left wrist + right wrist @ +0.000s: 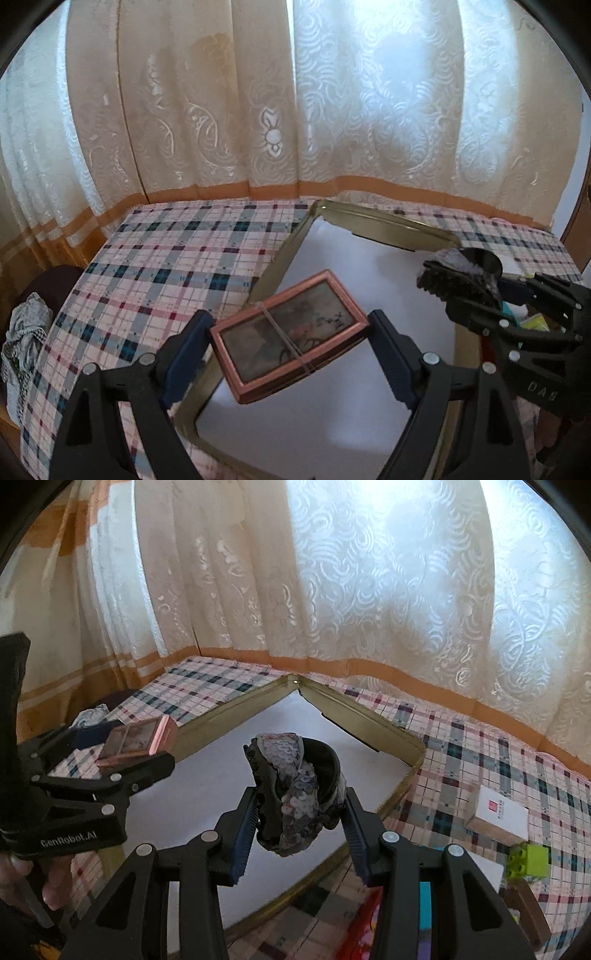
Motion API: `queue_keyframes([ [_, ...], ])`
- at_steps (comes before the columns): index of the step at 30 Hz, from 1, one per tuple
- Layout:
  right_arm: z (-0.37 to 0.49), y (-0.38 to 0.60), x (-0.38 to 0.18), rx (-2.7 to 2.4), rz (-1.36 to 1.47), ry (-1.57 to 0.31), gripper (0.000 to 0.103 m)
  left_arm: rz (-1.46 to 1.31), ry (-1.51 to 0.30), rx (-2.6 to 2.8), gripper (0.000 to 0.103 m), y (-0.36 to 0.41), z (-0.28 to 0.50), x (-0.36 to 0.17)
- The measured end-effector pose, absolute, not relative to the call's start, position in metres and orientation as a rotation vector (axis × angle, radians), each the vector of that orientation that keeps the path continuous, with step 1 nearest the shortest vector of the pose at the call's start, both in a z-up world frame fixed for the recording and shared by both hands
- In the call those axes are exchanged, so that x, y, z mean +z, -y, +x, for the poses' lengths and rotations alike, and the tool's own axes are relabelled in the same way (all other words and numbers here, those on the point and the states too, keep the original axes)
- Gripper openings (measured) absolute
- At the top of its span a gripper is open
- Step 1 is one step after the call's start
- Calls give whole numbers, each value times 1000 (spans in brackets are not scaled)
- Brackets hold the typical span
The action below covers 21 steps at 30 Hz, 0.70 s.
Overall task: Organize rigid objects
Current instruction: 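Lower and release the grey object into the tray while the left tool releases the photo frame there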
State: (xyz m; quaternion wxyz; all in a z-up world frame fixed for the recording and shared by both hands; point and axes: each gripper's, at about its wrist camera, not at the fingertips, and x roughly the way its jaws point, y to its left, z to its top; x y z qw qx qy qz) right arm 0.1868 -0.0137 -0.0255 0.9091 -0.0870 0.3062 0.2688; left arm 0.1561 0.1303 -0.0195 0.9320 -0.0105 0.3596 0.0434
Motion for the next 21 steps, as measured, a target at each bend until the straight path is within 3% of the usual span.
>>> queue_keyframes([
  [21, 233, -6, -46, 579, -227, -755, 48, 17, -881, 88, 86, -131, 206, -43],
])
